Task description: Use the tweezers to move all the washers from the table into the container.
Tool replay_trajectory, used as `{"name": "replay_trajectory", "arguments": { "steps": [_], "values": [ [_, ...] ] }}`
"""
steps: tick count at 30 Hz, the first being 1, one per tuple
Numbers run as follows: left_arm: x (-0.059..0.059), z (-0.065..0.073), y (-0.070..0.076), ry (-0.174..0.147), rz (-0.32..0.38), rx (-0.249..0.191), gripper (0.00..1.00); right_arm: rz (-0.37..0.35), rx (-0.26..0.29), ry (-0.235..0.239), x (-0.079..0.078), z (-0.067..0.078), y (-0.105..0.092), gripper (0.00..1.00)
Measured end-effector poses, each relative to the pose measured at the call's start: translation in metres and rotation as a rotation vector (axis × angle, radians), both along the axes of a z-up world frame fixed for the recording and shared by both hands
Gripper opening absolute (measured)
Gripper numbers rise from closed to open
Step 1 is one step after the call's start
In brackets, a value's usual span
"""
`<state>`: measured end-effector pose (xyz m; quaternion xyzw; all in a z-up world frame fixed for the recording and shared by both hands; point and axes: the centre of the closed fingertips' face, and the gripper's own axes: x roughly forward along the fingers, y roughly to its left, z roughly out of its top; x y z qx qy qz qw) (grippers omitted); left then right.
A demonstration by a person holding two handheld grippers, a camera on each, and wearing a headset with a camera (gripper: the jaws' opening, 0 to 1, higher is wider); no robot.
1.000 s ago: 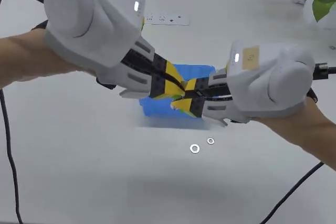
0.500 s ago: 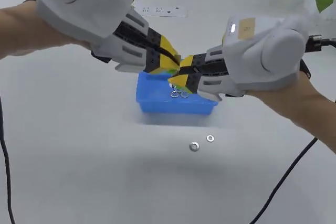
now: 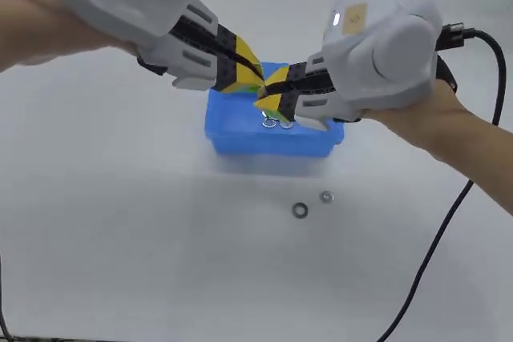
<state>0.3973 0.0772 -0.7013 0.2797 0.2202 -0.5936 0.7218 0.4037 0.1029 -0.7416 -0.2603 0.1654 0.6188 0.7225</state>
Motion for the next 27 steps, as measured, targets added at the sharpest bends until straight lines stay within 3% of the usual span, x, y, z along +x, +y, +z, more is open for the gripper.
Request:
{"name": "replay_trajectory", "arguments": {
  "steps": [7,15,27],
  "values": [
    [0.007,-0.013,0.003,0.031,0.012,0.002,0.07,-0.003,-0.009,0.027,0.004,-0.012,0.003,0.09],
    [0.006,-0.02,0.003,0.053,0.012,0.009,0.07,-0.005,-0.016,0.049,0.002,-0.02,0.003,0.09],
    [0.004,-0.016,0.001,0.043,0.016,0.016,0.07,-0.008,-0.018,0.044,0.001,-0.015,0.0,0.1]
  ]
}}
